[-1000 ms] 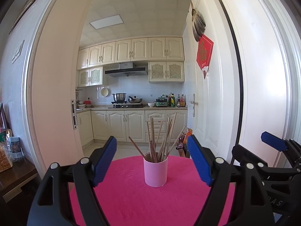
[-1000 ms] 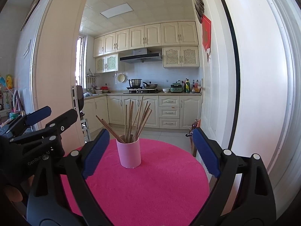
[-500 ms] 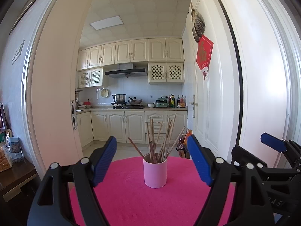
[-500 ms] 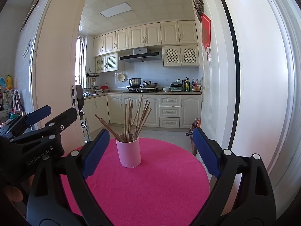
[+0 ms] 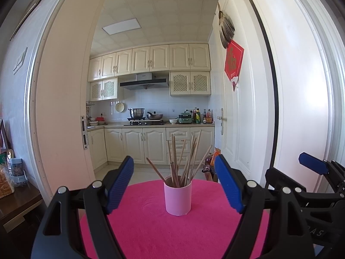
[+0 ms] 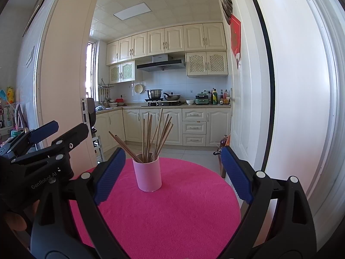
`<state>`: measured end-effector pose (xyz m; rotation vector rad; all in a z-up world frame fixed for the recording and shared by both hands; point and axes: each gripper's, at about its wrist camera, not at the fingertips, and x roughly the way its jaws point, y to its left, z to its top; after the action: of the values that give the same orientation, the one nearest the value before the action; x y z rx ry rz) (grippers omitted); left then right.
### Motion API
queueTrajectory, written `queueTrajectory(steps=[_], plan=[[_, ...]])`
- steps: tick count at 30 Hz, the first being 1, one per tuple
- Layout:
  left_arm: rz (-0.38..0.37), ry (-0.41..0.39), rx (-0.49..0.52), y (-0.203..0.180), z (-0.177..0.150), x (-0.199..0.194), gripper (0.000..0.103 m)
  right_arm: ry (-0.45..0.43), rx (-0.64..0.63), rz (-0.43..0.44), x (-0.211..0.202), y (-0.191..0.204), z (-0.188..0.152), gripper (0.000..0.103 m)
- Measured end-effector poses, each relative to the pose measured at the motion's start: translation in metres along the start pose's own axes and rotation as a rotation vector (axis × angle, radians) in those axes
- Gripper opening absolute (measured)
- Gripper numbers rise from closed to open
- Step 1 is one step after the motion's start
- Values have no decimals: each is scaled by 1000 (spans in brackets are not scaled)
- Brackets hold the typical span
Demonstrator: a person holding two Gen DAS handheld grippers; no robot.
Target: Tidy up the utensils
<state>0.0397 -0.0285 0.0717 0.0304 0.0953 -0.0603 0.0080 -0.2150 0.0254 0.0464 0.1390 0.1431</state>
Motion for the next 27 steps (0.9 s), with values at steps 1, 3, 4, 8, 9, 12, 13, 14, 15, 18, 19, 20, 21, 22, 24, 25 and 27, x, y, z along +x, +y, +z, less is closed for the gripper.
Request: queueTrajectory(steps=[1, 3, 4, 8, 9, 12, 13, 14, 15, 18, 19, 20, 21, 22, 24, 25, 27], plan=[[0, 0, 1, 0, 0, 0, 76, 0, 0, 1, 0, 0, 0, 89], [-2, -3, -1, 0, 0, 0, 76, -2, -1, -2, -1, 0, 0, 89], [-2, -3, 0, 0, 0, 0, 76, -2, -1, -2, -1, 0, 0, 89], [-4, -4, 2, -1, -1, 0, 76, -2, 0, -4, -2, -1, 0, 89], [-4, -5, 2, -1, -1, 0, 76, -2, 1, -4, -2, -1, -1, 89], [-4, -4, 2, -1, -1, 0, 76, -3, 0, -5, -3, -1, -1, 89], [-5, -4, 1, -1, -1, 0, 76, -2, 1, -4, -3, -2, -1, 89], [-6, -5, 0, -1, -1, 0, 76, -1, 2, -5, -3, -2, -1, 89], [-7, -3, 0, -1, -2, 0, 76, -1, 1, -7, -3, -1, -1, 89], [-7, -5, 1, -1, -1, 1, 76, -1, 2, -7, -3, -1, -1, 89], [-7, -3, 1, -1, -1, 1, 76, 0, 1, -7, -3, -1, -1, 89], [-7, -2, 2, -1, -1, 1, 76, 0, 2, -7, -2, -1, -1, 89], [-6, -2, 3, -1, -1, 1, 76, 1, 3, -7, -2, -1, -1, 89], [-6, -3, 3, -1, -1, 1, 76, 1, 2, -7, -3, -1, -1, 89], [-8, -2, 0, 0, -1, 1, 76, 0, 2, -9, -3, 0, -1, 89], [-9, -1, -1, 0, -1, 1, 76, 0, 2, -9, -3, 0, -1, 89], [-9, -2, -1, 0, 0, 2, 76, 1, 3, -9, -4, 0, -2, 89]])
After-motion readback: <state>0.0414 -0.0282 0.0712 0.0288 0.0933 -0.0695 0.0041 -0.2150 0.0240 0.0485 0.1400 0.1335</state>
